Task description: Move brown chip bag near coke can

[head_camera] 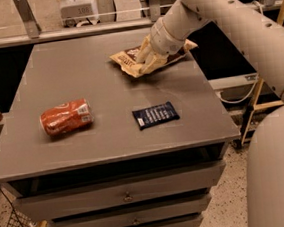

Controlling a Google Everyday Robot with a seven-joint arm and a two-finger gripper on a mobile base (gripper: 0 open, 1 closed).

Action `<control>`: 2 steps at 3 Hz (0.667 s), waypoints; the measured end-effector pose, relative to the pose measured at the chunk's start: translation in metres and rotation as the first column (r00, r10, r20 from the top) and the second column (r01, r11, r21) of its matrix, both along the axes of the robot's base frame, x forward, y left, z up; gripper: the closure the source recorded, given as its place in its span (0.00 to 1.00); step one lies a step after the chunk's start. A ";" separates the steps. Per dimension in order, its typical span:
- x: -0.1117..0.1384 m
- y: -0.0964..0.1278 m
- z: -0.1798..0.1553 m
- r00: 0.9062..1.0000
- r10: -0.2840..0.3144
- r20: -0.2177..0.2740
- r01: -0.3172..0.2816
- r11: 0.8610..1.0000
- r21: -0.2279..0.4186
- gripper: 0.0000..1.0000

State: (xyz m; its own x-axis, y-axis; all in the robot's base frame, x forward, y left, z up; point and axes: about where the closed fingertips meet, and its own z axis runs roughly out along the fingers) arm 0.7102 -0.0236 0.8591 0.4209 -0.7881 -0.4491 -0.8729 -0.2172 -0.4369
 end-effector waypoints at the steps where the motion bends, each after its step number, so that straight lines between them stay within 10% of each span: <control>1: 0.006 0.016 0.005 0.999 0.037 0.004 -0.037 0.993 0.111 0.84; 2: 0.024 0.041 0.021 0.993 0.111 0.044 -0.117 0.983 0.144 1.00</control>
Offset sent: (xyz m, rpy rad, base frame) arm 0.0625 0.0585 0.0728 0.1924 -0.1219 0.1798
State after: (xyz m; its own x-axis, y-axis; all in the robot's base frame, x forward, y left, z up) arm 0.7341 0.0179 0.8800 0.5222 -0.6612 -0.5387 -0.8292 -0.2461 -0.5018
